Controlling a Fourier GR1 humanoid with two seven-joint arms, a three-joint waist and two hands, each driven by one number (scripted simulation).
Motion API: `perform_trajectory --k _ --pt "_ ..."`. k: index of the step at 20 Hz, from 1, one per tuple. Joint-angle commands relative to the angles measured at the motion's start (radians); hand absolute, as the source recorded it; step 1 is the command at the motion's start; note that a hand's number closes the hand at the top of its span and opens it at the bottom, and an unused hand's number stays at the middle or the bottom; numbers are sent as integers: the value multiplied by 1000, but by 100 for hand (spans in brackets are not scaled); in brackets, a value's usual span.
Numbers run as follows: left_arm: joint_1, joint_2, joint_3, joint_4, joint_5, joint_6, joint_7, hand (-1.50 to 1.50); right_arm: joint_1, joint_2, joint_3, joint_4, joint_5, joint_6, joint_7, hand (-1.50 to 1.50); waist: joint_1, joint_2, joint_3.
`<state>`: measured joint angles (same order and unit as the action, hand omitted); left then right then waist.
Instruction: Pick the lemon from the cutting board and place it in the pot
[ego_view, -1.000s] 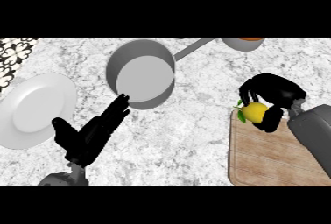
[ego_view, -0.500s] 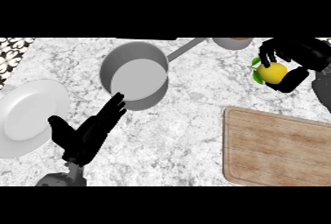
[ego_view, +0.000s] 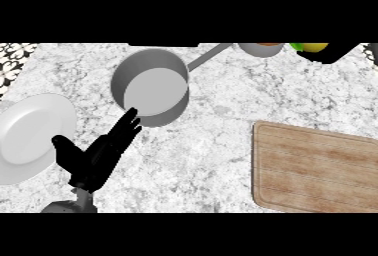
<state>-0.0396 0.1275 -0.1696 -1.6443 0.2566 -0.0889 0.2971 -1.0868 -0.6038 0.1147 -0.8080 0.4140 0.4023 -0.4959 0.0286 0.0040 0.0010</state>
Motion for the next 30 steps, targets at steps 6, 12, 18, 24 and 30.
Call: perform_trajectory --k 6,12,18,24,30 --pt "40 -3 -1 -9 -7 -18 -6 0 -237 119 -73 146 -33 82 104 150 -5 0 -2" --pt "8 -6 -5 -17 -25 -9 19 0 -331 266 -56 237 10 0 170 150 2 3 -2" --pt "23 -7 -16 -3 -35 -31 -6 0 -468 351 -71 377 31 -32 176 150 22 10 -2" --pt "-7 -30 -18 -5 -44 -5 16 0 -413 446 -33 473 103 -171 68 150 30 18 -2" --pt "-27 -28 -11 22 -32 -24 22 0 -468 569 -51 556 107 -248 97 150 40 23 -3"
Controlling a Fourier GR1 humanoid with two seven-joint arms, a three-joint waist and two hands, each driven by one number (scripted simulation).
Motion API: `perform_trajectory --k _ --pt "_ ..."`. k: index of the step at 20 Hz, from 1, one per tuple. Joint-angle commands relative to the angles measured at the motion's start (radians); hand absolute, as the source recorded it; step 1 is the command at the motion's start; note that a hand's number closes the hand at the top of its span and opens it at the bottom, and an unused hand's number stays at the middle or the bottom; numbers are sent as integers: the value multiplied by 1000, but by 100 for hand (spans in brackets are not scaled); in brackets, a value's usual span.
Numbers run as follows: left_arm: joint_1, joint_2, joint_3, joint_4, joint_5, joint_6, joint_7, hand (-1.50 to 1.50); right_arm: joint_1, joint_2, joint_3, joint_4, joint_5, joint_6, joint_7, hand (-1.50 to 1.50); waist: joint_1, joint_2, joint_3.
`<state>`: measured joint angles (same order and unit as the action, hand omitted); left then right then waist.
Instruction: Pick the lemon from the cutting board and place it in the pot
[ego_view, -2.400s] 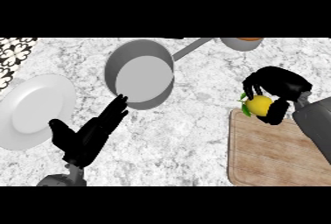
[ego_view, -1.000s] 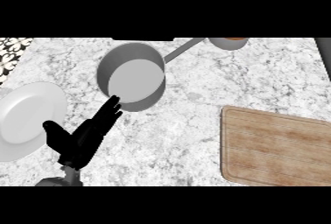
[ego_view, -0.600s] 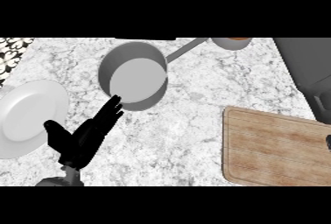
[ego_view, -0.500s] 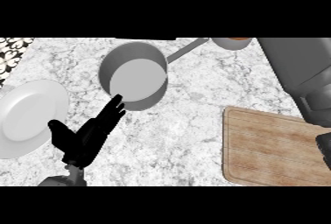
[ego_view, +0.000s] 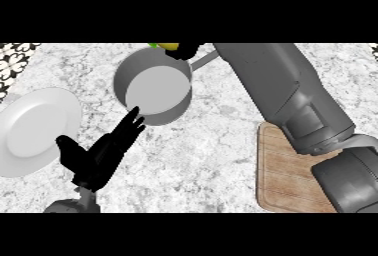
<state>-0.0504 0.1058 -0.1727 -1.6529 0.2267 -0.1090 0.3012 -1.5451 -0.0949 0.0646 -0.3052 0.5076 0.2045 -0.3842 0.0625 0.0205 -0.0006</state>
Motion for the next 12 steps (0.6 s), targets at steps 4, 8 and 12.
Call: perform_trajectory --k 4,8,12 --pt "-46 4 1 11 -2 -6 35 0 9 93 -8 93 -28 -61 -36 150 25 7 -1" --pt "-53 -4 9 34 19 -21 34 0 10 94 49 123 -19 -80 -26 150 40 8 -2" --pt "-48 2 -15 8 14 -36 51 0 8 95 -17 169 -108 -44 46 150 69 14 -2"
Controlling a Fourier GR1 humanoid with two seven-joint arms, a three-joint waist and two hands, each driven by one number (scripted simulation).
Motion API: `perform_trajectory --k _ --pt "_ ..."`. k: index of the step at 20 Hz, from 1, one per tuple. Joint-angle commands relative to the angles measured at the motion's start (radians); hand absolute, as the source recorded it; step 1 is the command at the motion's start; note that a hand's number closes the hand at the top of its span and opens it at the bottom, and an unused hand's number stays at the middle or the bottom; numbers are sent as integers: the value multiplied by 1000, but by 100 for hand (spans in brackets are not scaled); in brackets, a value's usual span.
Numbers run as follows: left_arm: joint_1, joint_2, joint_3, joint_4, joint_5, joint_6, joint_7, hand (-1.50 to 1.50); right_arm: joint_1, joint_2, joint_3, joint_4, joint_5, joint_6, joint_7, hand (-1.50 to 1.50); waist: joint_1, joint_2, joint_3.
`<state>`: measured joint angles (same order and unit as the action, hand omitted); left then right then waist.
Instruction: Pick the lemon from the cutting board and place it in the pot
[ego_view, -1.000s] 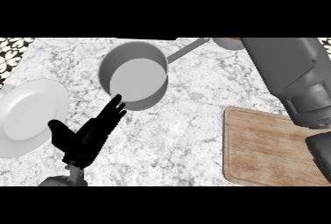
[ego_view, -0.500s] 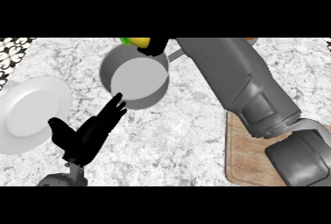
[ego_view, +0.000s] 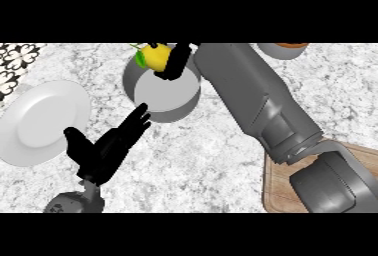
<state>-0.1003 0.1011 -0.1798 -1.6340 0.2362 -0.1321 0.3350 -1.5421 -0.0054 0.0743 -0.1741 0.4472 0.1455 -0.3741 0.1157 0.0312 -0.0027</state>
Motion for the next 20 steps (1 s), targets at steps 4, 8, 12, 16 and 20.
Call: perform_trajectory --k 4,8,12,16,20 --pt "-37 -9 -17 8 -2 -13 13 0 48 5 -107 57 -171 97 20 -150 48 8 0" --pt "-20 -9 -29 37 -18 -26 -17 0 59 5 -134 68 -217 84 -8 -150 52 14 0" --pt "-46 -31 -26 66 -22 -13 -25 0 39 5 -174 69 -287 75 -16 -150 52 12 0" --pt "-22 -21 -18 47 -28 -6 -27 0 50 5 -185 69 -303 -24 -41 -150 29 6 0" --pt "-47 -10 13 51 0 -10 7 0 44 5 -182 73 -299 -81 -40 -150 10 9 1"
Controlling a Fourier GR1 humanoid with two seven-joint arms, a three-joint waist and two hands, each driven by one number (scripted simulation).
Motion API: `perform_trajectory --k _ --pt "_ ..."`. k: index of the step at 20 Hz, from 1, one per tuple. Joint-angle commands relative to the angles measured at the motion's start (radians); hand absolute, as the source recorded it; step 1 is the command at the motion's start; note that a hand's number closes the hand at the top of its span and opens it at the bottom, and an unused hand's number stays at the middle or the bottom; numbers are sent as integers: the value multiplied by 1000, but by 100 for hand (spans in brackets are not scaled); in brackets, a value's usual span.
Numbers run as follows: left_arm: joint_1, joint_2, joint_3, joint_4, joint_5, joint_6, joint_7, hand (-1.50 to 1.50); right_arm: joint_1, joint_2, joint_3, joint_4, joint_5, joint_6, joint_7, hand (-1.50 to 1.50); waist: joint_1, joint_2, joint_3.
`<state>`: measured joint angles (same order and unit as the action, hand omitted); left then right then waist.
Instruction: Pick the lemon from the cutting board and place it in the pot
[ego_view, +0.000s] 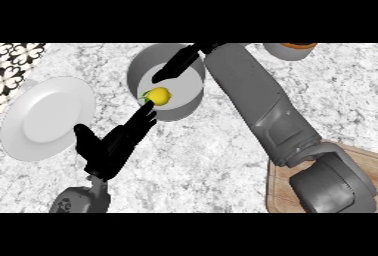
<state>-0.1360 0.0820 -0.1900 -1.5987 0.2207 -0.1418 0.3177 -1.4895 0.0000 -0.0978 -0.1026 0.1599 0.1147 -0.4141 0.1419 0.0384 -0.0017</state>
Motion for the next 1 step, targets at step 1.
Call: perform_trajectory --k 1 --pt "32 -7 -4 -2 -3 8 -3 0 13 0 -17 7 -16 -53 -7 -150 -23 0 0"
